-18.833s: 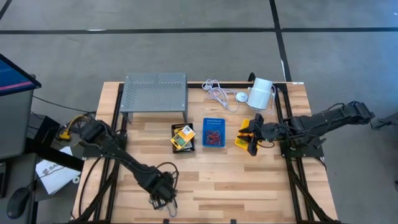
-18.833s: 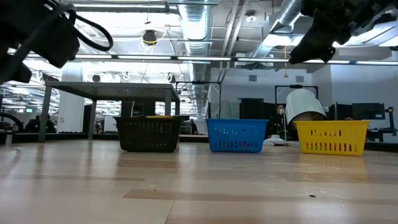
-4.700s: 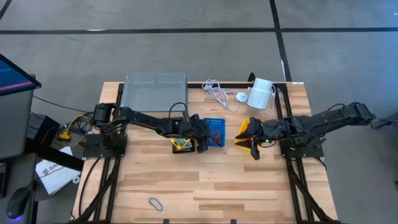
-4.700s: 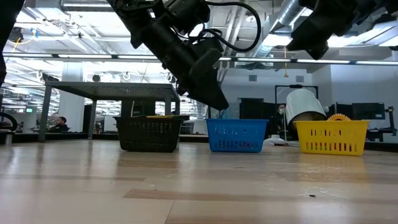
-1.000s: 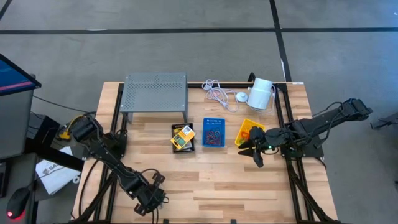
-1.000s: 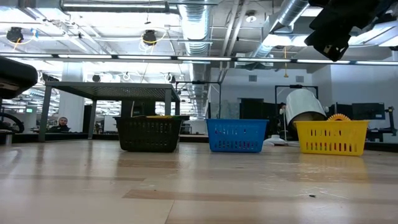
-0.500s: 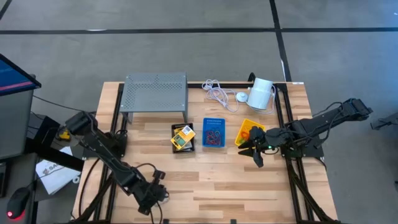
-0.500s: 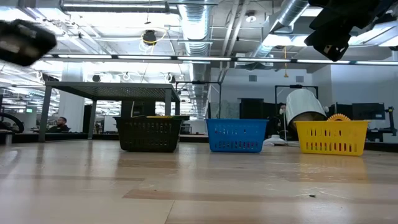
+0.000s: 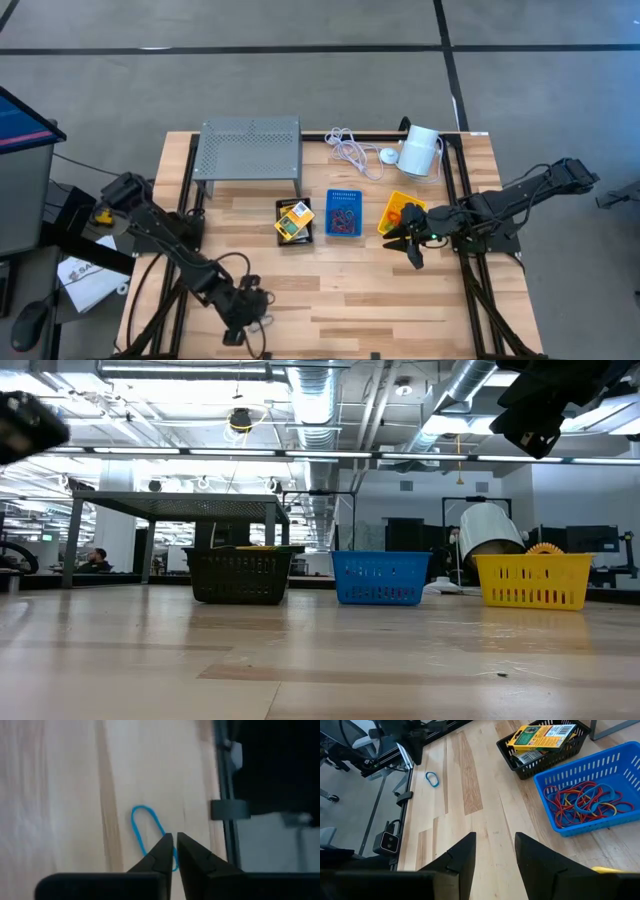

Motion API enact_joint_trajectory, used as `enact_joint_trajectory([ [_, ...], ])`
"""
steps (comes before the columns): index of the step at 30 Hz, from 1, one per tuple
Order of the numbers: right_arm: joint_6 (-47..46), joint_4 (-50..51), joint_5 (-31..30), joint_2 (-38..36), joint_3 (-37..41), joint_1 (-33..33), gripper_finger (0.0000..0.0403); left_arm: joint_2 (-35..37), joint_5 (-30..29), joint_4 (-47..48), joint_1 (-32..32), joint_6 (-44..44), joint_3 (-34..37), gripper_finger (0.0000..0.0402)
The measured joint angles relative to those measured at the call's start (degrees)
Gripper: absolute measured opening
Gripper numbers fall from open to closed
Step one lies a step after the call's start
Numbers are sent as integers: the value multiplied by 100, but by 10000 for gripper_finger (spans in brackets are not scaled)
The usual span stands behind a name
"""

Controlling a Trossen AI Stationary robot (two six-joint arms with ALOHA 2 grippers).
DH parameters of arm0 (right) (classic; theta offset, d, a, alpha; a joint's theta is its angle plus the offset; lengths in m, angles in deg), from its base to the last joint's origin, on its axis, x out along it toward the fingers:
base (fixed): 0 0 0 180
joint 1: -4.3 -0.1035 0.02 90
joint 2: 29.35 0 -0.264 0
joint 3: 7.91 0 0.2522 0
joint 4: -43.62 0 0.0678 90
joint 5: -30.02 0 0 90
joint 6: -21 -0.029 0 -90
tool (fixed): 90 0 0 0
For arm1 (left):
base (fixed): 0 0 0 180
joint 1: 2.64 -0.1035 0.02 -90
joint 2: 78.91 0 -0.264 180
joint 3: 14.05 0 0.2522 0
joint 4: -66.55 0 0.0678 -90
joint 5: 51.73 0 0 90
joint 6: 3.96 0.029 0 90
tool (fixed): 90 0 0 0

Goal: Pick & Place Office Desk Supplies
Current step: Put the blue rubber band into the blue basket

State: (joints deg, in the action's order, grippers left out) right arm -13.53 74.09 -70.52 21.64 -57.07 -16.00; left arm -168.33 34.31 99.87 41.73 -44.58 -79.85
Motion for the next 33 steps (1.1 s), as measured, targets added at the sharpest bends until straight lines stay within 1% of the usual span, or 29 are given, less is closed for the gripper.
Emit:
enact_joint_trajectory([
  [5,0,2,2,0,0,0,132,-280,483,10,-214,-1540,0,59],
  [8,12,2,2,2,0,0,132,-419,588,15,-252,-2083,-2,74],
  [12,37,11,2,1,0,1,132,-505,594,108,-246,-2610,-3,71],
  [15,44,79,4,2,0,0,132,-511,590,146,-246,-2752,-4,60],
  [18,44,112,3,0,0,0,132,-511,489,252,-246,-2704,-105,52],
  [22,63,110,2,2,0,0,132,-511,228,266,-246,-2282,-210,47],
  [25,63,111,2,1,0,1,132,-511,221,259,-246,-1781,-223,46],
  [30,59,118,4,2,0,0,132,-553,225,206,-124,-678,-224,46],
  [33,55,127,2,2,0,-54,132,-690,174,213,-71,-305,-225,46],
])
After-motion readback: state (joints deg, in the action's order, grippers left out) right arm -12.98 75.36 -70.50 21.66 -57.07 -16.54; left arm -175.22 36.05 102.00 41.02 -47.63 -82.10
